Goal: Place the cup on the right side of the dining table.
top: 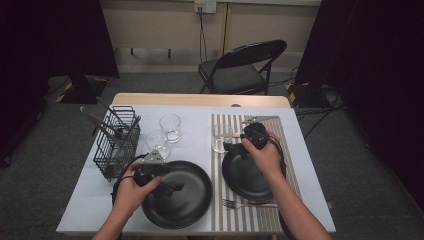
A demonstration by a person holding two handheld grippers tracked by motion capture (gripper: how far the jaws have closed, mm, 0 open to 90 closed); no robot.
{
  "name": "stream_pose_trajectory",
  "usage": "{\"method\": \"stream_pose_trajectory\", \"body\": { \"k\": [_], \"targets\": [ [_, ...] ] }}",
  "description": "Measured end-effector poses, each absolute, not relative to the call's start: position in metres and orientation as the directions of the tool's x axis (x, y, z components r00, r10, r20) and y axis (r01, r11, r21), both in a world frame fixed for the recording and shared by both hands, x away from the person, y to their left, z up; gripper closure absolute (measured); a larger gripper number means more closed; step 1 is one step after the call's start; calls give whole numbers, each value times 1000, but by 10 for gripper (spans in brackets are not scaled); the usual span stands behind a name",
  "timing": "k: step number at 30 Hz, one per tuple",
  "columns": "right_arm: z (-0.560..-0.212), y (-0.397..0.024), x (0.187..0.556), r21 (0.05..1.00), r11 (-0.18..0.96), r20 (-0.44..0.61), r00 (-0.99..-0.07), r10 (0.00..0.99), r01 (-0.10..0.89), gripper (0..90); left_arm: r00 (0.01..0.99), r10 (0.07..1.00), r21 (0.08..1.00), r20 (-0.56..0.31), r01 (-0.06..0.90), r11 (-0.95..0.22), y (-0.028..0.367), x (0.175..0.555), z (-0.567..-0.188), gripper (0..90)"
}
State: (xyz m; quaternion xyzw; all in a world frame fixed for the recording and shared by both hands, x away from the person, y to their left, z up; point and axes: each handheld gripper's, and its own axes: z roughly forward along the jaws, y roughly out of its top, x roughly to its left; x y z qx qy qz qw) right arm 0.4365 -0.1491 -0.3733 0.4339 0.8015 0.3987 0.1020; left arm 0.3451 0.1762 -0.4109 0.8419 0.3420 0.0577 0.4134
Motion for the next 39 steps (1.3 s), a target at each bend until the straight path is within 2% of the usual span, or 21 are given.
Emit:
{"method": "stream_pose_trajectory", "body": {
  "k": [39],
  "targets": [
    [-400,-177,411,722,301,201,-605,771,623,205,761,623,726,-180,530,-438,174,346,-413,194]
  ]
}}
